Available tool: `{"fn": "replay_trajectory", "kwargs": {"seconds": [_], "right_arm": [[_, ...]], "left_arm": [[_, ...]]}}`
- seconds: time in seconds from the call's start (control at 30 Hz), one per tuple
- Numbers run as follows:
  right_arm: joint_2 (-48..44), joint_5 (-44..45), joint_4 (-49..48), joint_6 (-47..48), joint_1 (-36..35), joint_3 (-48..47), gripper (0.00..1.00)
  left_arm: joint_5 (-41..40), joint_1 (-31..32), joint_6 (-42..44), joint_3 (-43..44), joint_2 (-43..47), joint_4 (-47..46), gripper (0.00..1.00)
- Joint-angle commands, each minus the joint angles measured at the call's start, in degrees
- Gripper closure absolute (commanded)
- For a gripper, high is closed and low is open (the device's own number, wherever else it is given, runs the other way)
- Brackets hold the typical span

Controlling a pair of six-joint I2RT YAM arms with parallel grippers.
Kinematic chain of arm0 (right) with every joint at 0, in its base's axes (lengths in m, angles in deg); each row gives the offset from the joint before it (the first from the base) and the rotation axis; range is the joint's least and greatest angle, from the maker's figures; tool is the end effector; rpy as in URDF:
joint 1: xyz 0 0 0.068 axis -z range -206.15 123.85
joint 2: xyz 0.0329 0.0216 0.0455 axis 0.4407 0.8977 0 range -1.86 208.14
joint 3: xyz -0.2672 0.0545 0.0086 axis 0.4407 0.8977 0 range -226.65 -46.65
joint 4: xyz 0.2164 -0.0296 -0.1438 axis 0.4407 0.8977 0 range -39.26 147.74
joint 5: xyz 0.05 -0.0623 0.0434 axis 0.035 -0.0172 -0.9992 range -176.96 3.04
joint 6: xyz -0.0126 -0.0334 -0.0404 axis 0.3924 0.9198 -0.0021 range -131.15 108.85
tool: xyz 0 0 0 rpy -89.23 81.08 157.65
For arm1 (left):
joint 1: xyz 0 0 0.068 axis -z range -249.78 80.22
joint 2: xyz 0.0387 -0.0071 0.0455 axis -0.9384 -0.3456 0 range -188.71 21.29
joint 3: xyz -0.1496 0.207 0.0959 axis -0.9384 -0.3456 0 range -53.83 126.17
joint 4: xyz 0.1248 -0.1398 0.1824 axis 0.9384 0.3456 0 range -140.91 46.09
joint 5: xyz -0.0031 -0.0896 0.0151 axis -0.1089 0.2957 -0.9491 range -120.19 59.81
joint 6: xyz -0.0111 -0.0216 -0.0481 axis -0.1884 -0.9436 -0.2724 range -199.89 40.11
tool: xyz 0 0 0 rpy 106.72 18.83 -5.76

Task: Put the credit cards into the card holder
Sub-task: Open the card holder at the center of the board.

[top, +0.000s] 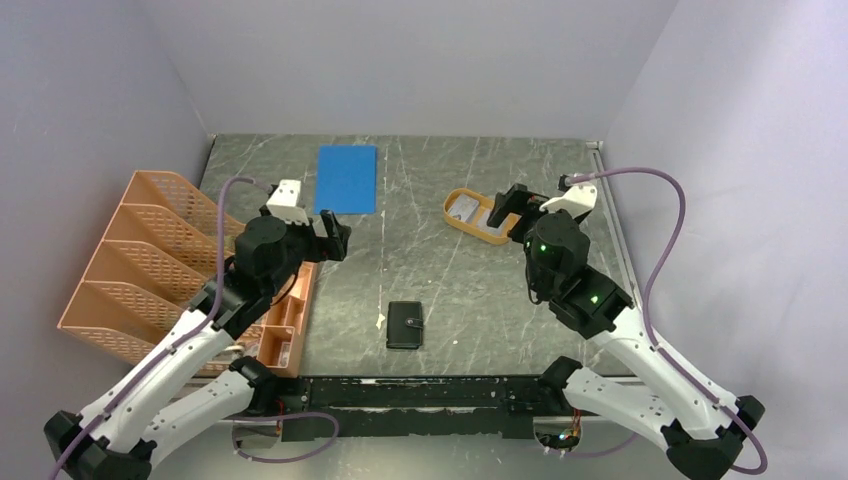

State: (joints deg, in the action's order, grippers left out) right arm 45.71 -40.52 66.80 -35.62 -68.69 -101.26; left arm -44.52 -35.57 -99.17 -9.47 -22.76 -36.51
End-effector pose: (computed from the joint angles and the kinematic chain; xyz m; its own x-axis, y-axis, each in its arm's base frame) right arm 0.1464 0.0993 0.3826 -0.0797 0.3143 -0.9460 0.1037 0.9465 0.3057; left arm 0.1540 -0.0941 0.3320 -0.3043 -0.1801 -0.9354 0.2603 0.9289 -0.2635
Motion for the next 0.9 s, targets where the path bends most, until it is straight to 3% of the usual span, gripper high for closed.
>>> {"fn": "replay_trajectory", "kwargs": {"seconds": [0.0, 0.23, 0.53, 0.73, 0.87], "right_arm": [[-2.45, -4.70, -4.22, 4.31, 0.22, 3.35, 0.00], [-5.63, -6.85, -6.69, 6.63, 0.18, 4.88, 0.00], [-0.55, -11.34, 0.15, 6.06, 0.24, -0.35, 0.00], [2.59, -26.45, -0.78, -4.16, 0.23, 2.55, 0.02], [6.11, -29.65, -2.50, -9.37, 0.10, 5.52, 0.04]], "left_arm": [[-0.24, 0.15, 0.33, 0.82, -2.07, -0.49, 0.03], [-0.48, 0.15, 0.16, -0.44, -0.70, -1.68, 0.03], [-0.17, 0.15, -1.54, -4.49, 0.97, -6.30, 0.03], [0.88, 0.15, -3.10, -4.45, 1.51, -5.95, 0.03], [1.82, 0.15, -3.44, -4.26, 1.90, -5.44, 0.03]]}}
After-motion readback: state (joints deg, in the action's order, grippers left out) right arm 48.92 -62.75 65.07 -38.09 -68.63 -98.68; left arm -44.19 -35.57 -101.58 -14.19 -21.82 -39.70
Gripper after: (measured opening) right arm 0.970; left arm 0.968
